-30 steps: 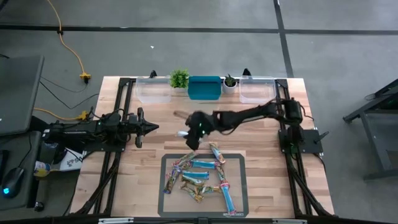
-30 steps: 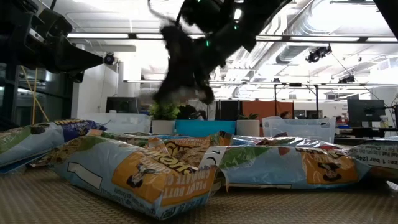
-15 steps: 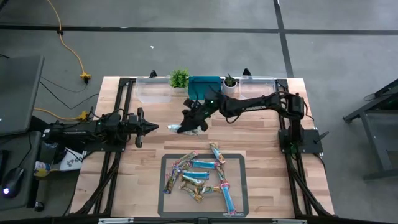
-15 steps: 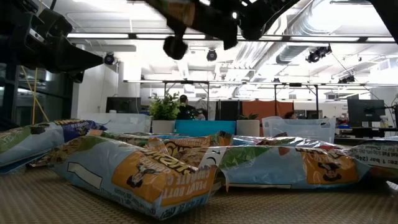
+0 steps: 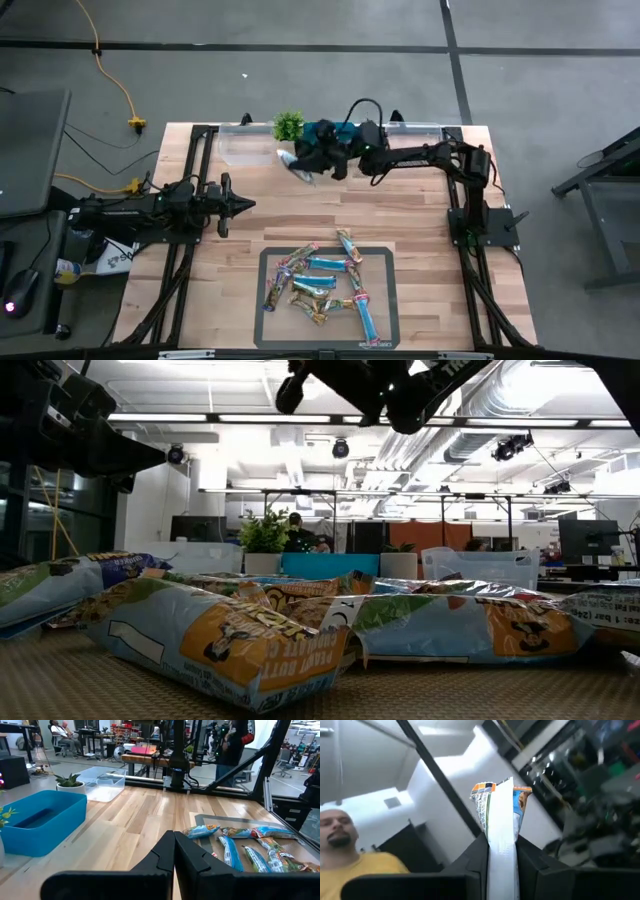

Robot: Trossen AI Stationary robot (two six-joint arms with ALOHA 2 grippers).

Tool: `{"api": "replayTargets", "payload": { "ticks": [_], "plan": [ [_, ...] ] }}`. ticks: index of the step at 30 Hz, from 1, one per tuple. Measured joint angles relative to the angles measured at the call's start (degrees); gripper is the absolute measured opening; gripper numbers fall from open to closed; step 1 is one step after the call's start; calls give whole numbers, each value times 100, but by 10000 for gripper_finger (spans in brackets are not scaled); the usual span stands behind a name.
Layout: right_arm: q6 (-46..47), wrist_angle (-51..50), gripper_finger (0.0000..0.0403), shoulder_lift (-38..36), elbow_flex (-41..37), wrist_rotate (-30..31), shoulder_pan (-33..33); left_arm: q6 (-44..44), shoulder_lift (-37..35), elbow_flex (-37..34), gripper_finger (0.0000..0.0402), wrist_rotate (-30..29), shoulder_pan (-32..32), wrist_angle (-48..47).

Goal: Pick and place Granola Bars by type
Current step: Put the yellow granola bar into the right transparent bin

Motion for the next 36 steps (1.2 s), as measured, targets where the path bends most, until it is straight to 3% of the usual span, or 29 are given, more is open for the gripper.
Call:
{"api": "replayTargets", "payload": {
  "ticks": [9, 16, 23, 29, 36],
  "plan": [
    [-842, -289, 53, -857, 2, 168, -597, 1, 0, 0, 1, 0, 1, 0],
    [-2154, -1892, 53, -1927, 2, 282, -1171, -1, 0, 0, 1, 0, 1, 0],
    [-3341, -3349, 53, -2911, 4, 832, -1748, -1, -1, 0, 1, 0, 1, 0],
    [-4551, -5082, 53, -3683, 4, 1874, -2243, 0, -2, 0, 1, 0, 2, 0],
    [-5984, -7294, 53, -4255, 4, 3953, -2703, -1, 0, 0, 1, 0, -1, 0]
  ]
}}
